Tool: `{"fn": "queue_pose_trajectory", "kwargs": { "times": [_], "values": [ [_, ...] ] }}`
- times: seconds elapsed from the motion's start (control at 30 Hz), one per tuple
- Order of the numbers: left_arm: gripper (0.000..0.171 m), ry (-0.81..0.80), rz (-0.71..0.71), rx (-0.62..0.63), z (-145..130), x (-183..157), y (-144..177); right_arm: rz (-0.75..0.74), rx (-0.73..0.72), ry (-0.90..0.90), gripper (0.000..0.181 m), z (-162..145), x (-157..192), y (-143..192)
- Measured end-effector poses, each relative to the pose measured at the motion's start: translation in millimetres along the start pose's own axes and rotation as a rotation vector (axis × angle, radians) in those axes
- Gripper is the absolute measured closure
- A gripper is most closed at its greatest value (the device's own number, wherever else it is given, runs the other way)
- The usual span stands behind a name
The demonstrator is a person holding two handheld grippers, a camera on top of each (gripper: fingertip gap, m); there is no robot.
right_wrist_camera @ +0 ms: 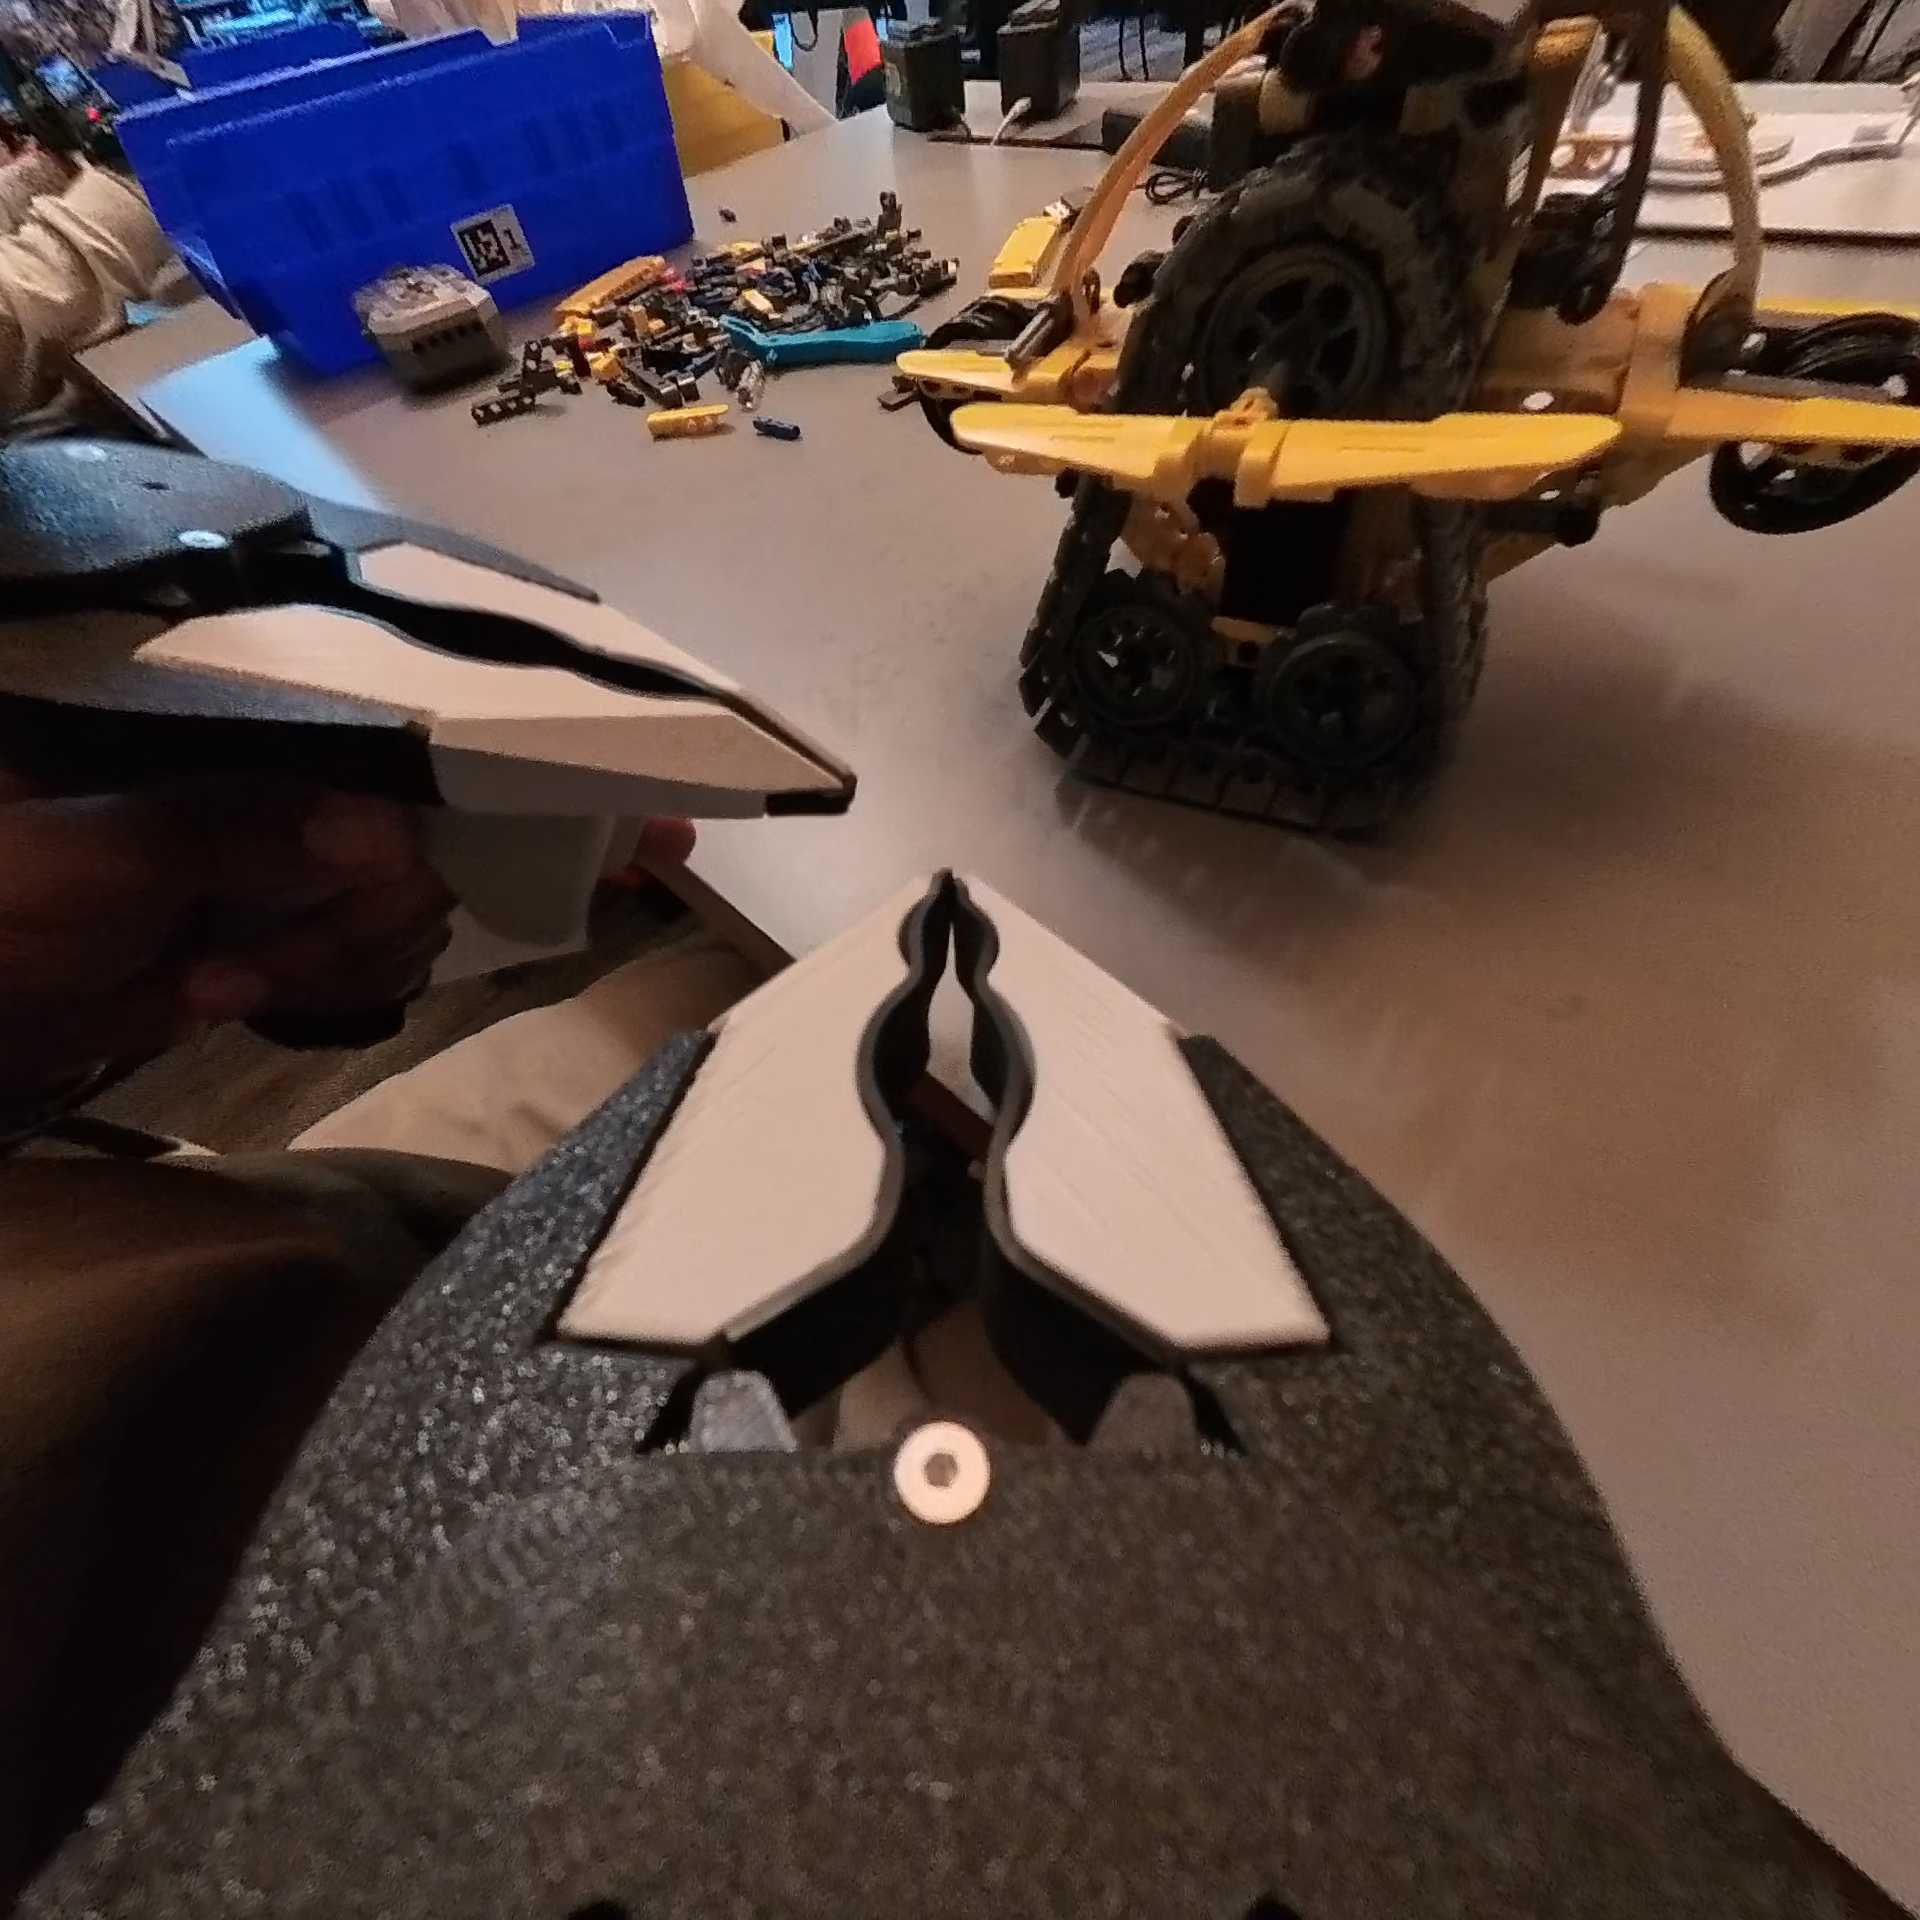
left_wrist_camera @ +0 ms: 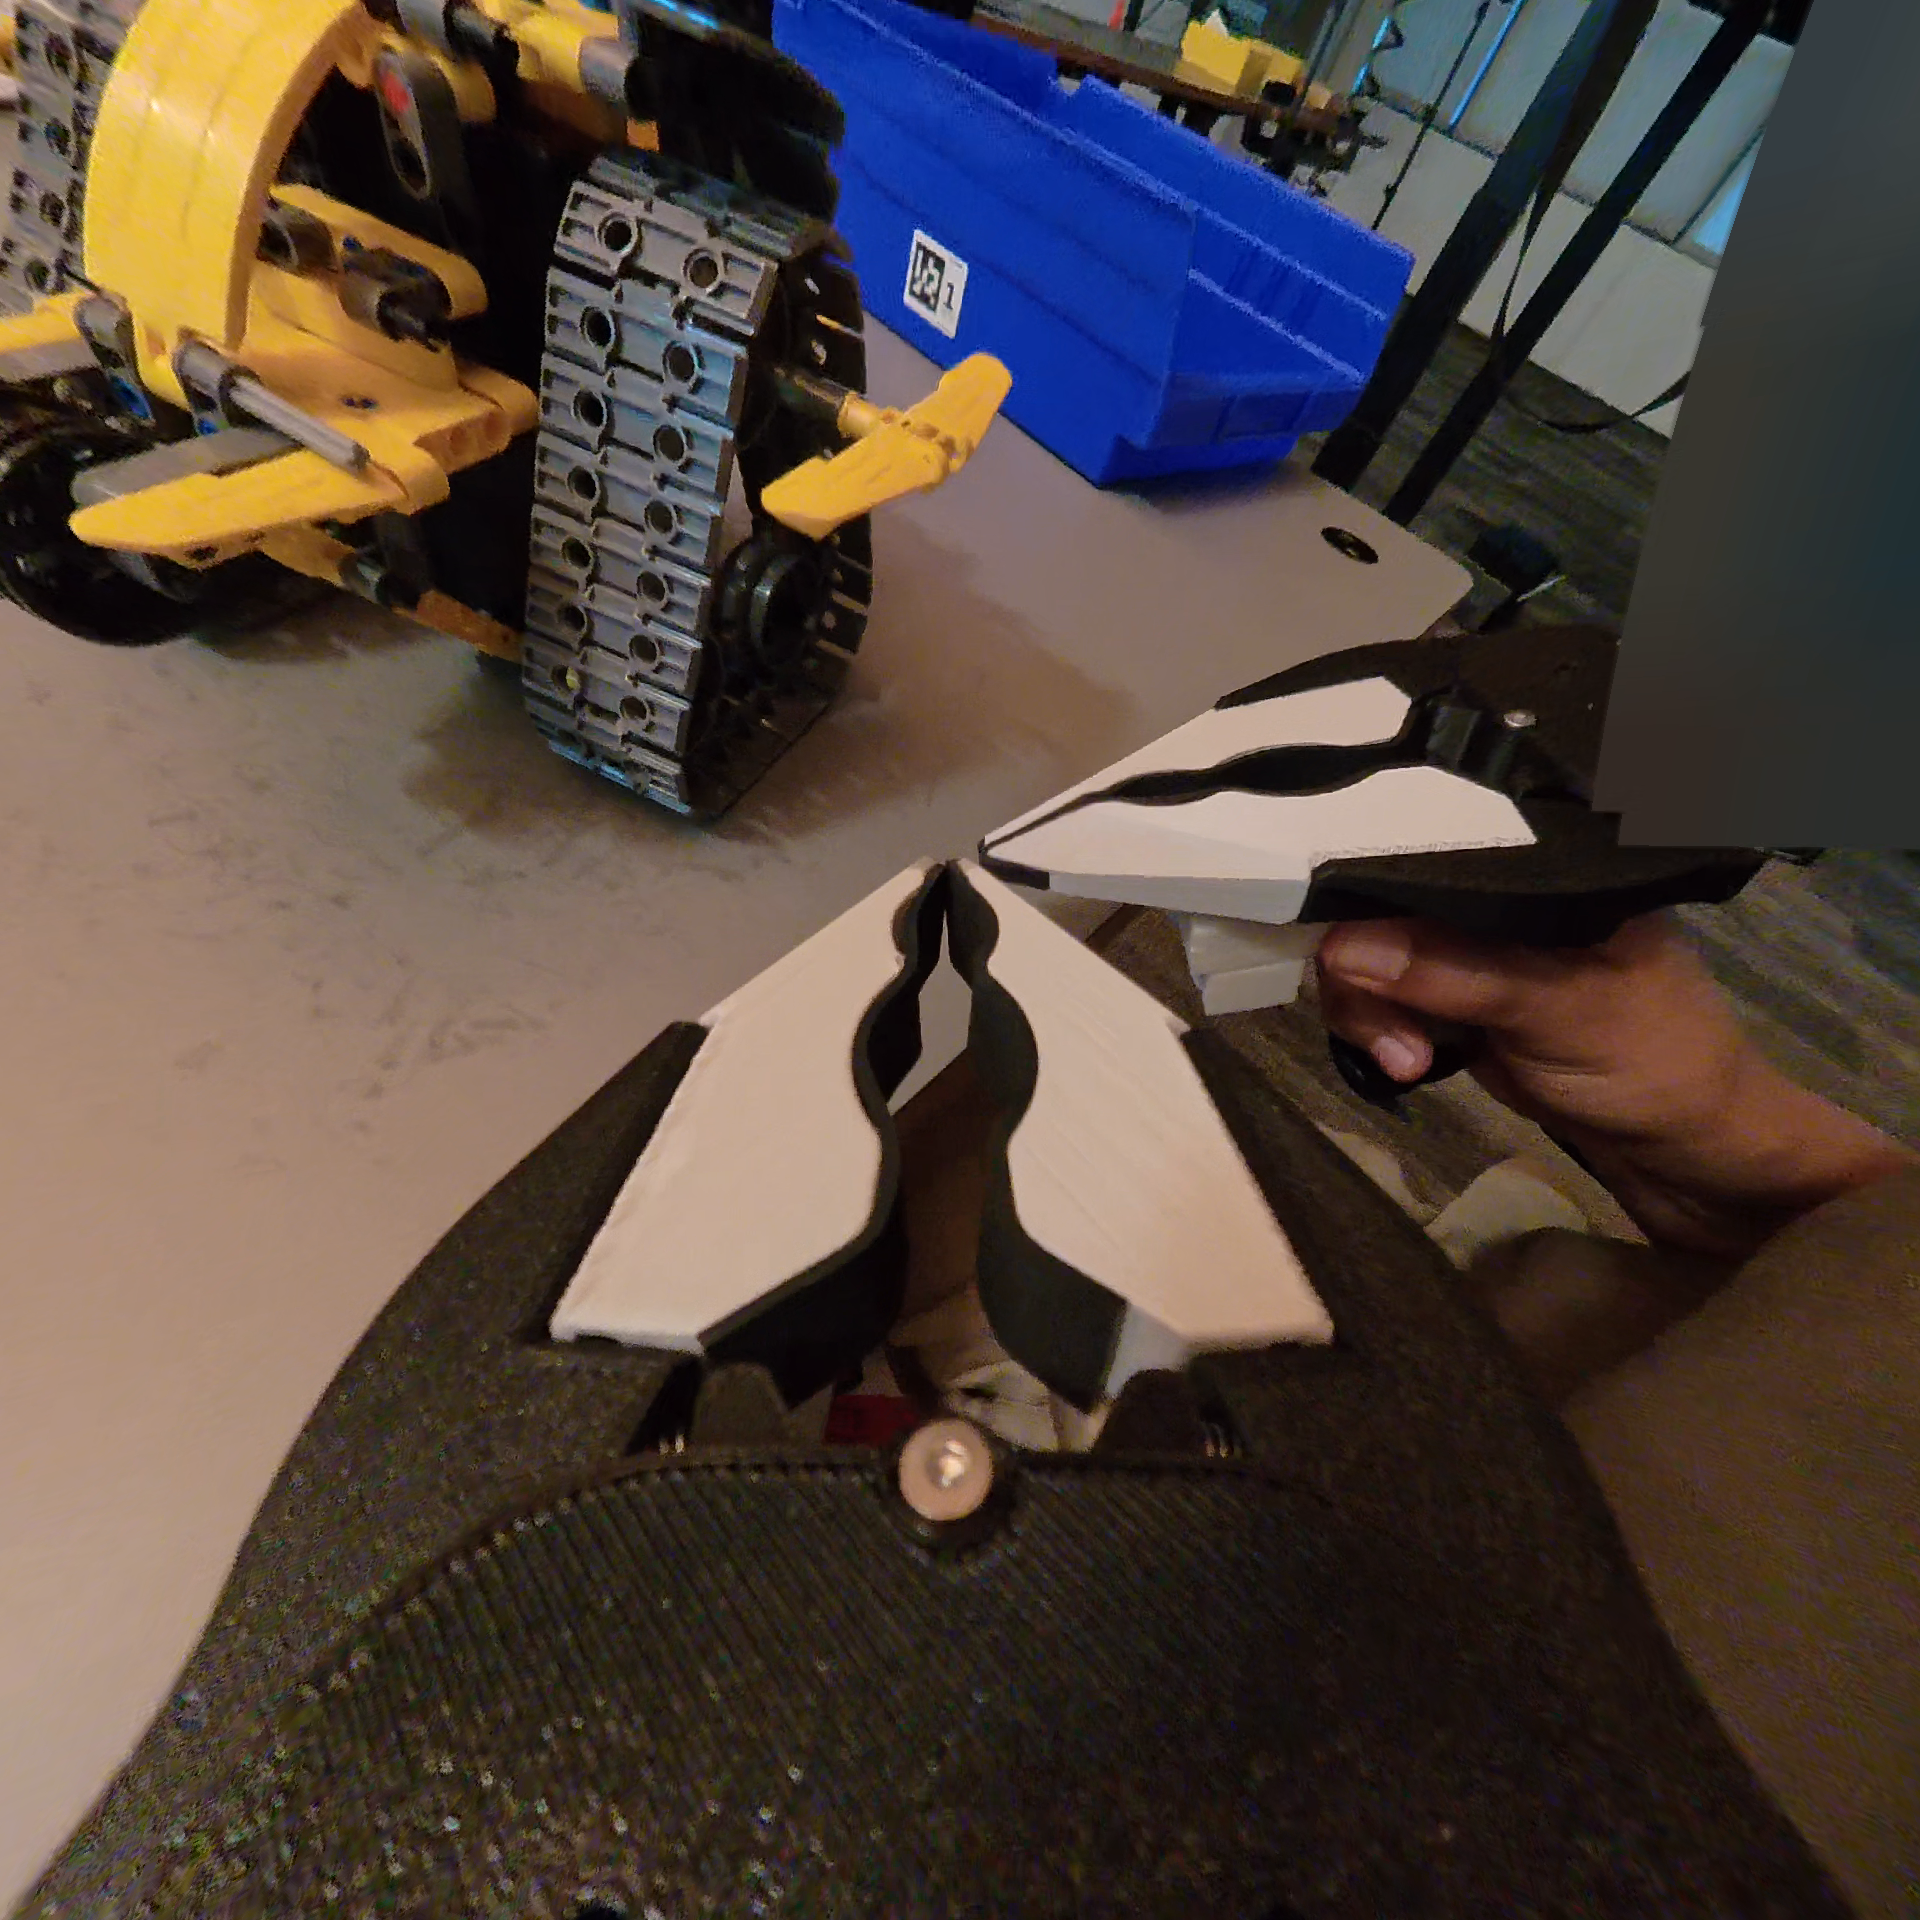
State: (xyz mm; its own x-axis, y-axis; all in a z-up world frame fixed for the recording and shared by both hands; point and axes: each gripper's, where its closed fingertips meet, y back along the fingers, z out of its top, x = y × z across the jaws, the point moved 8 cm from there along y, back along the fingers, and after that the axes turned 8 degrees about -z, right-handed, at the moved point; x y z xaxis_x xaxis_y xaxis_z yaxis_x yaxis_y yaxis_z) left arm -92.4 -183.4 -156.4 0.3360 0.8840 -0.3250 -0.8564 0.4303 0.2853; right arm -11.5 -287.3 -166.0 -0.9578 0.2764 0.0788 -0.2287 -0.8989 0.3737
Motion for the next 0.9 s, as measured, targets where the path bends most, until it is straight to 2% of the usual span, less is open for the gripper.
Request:
{"fn": "queue_pose_trajectory", "kwargs": {
  "times": [0.23,0.3,0.37,0.4,0.43,0.47,0.53,0.6,0.63,0.67,0.73,0.77,0.8,0.87,0.9],
  "values": [
    [0.171,-0.025,0.021,-0.005,-6,0,-2,0.011,0.007,-0.011,0.181,-1,-2,-1],
    [0.161,-0.035,0.017,-0.016,-4,-1,-1,0.004,-0.001,0.014,0.174,-1,-2,-1],
    [0.139,-0.034,0.007,-0.006,-3,-1,-1,0.021,0.005,0.016,0.161,-1,-1,-1],
    [0.136,-0.033,0.005,-0.007,-2,-1,0,0.03,0.001,0.012,0.161,0,-1,-1],
    [0.148,-0.032,0.006,-0.01,-1,-1,0,0.027,-0.002,0.016,0.17,0,-2,-1],
    [0.171,-0.036,-0.002,-0.012,0,-1,1,0.014,-0.005,0.029,0.181,0,-3,-1],
    [0.171,-0.046,0.002,-0.016,2,-1,3,0.002,-0.006,0.054,0.181,2,-4,-1],
    [0.159,-0.057,0.021,-0.024,5,1,6,0.002,-0.023,0.062,0.167,5,-3,0],
    [0.151,-0.065,0.024,-0.035,8,3,8,0.021,-0.024,0.066,0.181,7,-2,0],
    [0.171,-0.079,0.022,-0.049,10,3,10,0.021,-0.021,0.069,0.181,8,-1,1],
    [0.171,-0.09,0.016,-0.046,16,6,13,0.011,-0.051,0.089,0.18,15,-1,1],
    [0.163,-0.09,0.033,-0.056,20,8,15,0.015,-0.068,0.094,0.177,19,0,2],
    [0.141,-0.088,0.046,-0.072,24,11,18,0.027,-0.072,0.089,0.172,23,1,1],
    [0.155,-0.095,0.039,-0.087,31,15,25,0.062,-0.06,0.064,0.163,29,3,-1],
    [0.154,-0.098,0.038,-0.082,32,17,28,0.078,-0.049,0.052,0.163,30,5,-1]
  ]
}}
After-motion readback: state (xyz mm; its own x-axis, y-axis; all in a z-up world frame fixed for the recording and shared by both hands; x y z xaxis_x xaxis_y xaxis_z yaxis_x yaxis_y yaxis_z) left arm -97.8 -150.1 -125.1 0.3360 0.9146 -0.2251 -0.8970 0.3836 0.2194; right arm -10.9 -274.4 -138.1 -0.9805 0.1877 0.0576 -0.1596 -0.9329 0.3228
